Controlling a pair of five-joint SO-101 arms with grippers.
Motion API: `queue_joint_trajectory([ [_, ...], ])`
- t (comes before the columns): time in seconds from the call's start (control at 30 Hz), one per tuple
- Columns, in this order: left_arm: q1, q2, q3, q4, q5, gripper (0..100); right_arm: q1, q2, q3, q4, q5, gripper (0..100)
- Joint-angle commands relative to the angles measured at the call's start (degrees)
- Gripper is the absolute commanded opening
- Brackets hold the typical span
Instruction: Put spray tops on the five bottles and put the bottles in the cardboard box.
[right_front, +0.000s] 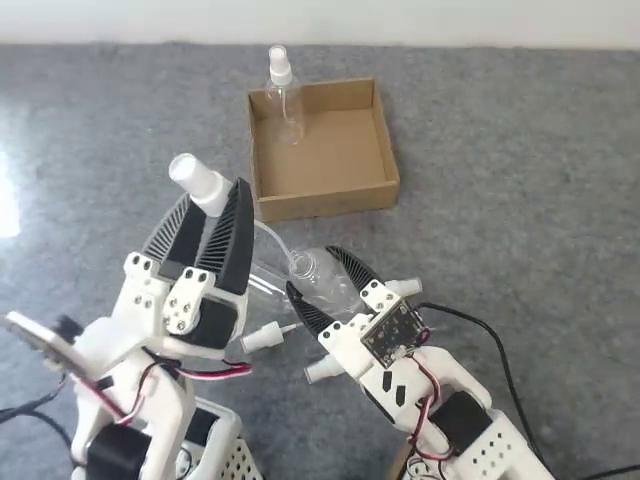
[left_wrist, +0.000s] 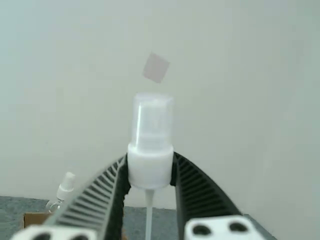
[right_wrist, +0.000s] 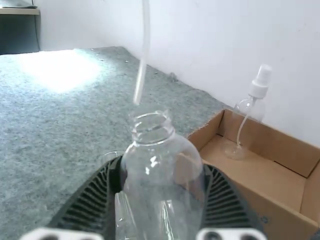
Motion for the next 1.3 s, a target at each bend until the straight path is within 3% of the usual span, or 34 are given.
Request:
queue_joint_trajectory([
  [0.0, 0.53, -0.18, 0.92, -1.67, -0.79, 1, -0.57, -1.27, 1.23, -0.84, 1.14, 6.9],
  [0.33, 1.05, -0.09, 6.46, -6.86, -0.97, 1, -0.48, -1.36, 1.23, -0.84, 1.14, 6.9],
  [0.63, 10.55, -0.18, 9.98, -7.03, -8.35, 1, -0.22, -1.36, 1.23, -0.84, 1.05, 6.9],
  [0.8, 10.81, -0.18, 10.24, -7.03, -8.79, 1, 3.12, -1.45, 1.23, -1.45, 0.7, 6.9],
  [1.27, 11.08, -0.09, 10.95, -5.98, -8.88, 1, 3.56, -1.45, -0.44, -0.84, 0.7, 6.9],
])
